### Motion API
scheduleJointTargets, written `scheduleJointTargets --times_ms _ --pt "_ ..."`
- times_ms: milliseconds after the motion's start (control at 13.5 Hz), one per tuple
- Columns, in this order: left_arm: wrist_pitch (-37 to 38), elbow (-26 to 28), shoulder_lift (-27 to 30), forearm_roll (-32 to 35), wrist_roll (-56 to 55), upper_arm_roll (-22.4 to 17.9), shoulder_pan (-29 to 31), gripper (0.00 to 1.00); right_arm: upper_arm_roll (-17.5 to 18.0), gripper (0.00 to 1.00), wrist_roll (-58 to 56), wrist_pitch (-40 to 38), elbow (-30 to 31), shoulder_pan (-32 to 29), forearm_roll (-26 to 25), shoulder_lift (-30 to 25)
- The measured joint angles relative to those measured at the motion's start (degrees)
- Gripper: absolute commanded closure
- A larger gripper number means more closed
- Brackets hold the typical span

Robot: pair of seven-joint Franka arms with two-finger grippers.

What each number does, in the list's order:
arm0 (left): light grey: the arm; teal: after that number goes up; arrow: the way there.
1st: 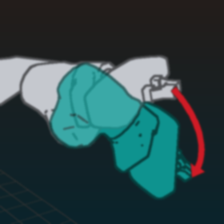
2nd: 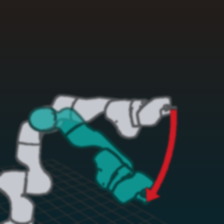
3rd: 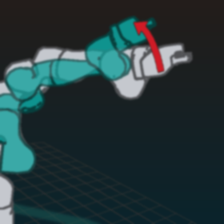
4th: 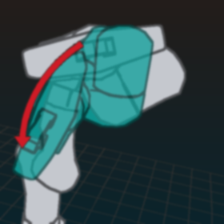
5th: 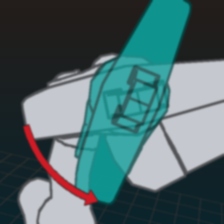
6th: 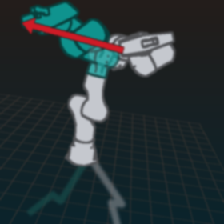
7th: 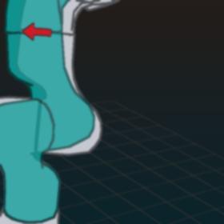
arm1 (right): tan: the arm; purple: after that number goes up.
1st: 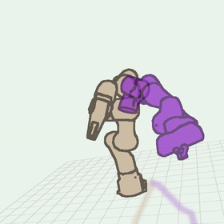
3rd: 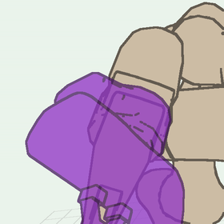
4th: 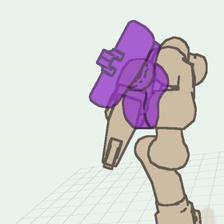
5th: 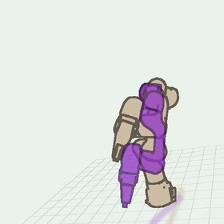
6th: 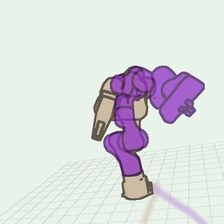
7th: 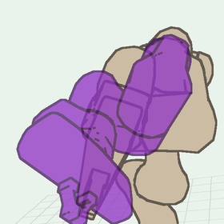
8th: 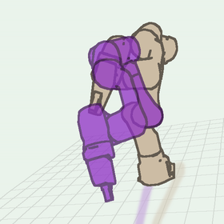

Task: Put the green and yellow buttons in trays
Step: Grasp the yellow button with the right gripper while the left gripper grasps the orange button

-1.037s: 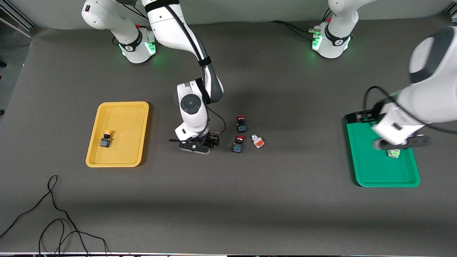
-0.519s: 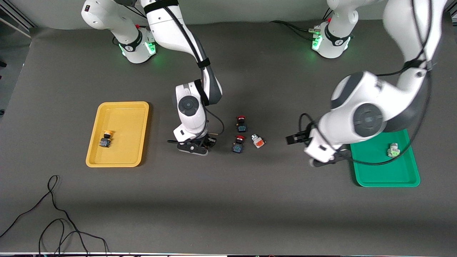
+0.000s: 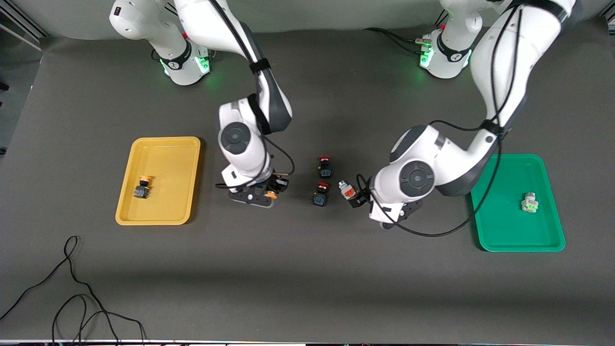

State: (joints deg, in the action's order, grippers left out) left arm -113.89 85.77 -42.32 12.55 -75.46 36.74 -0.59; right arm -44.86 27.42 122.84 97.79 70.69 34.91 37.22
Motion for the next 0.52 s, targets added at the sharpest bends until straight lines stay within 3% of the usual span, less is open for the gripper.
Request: scheduleJointTargets --times_ms 296,519 --pt "-5.09 0.04 -2.56 0.03 -8.84 -4.57 -6.72 0.01 -5.38 0.8 -6.34 -8.93 -0.34 -0.13 -5.04 -4.73" --pt "-9.34 0.97 -4.98 0.15 -9.03 -6.41 -8.37 0.01 -12.97 0.8 -21.19 -12.05 2.38 -0.42 -5.97 -5.72"
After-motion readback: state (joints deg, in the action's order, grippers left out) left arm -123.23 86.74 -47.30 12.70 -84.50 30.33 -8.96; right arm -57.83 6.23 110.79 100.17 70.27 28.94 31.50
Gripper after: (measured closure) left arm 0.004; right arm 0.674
